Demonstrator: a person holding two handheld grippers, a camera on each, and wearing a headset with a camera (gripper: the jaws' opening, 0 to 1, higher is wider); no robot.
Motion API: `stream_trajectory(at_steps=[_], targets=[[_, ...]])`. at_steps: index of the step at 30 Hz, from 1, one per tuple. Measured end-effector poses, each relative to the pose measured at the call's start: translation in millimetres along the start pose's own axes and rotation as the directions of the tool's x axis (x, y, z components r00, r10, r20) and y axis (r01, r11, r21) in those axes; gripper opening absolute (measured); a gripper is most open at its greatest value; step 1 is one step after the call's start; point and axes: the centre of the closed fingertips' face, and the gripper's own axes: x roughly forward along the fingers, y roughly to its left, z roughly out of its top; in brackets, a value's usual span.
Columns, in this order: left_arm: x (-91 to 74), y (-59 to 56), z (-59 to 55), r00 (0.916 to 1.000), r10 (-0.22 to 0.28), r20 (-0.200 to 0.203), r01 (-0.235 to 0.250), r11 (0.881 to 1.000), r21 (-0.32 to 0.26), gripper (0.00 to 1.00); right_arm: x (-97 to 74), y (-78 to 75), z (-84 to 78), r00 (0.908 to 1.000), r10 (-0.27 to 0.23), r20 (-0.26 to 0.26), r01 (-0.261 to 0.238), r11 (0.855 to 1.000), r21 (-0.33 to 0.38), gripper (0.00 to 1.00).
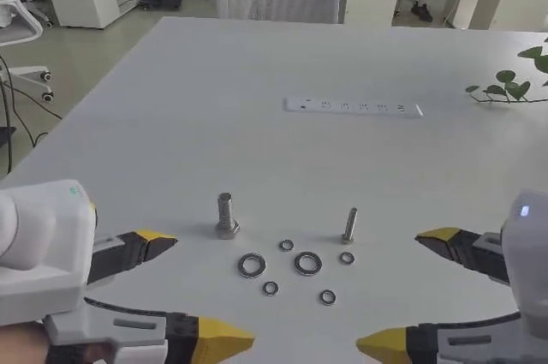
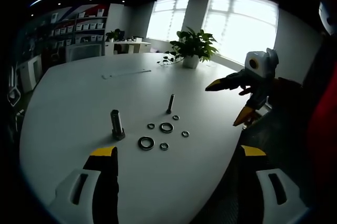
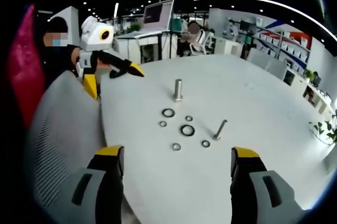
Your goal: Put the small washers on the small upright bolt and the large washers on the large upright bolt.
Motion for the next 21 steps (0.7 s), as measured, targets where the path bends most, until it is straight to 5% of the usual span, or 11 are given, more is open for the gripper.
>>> stream_trajectory(at_steps=[21], targets=[[-2.0,-10.4,2.0,1.0,-0.003,-0.007,0.003,1.0,0.028,0.94,28.3,-2.7,2.6,0.9954,0.062,-0.073,-0.065,0.997,-0.04,0.67]])
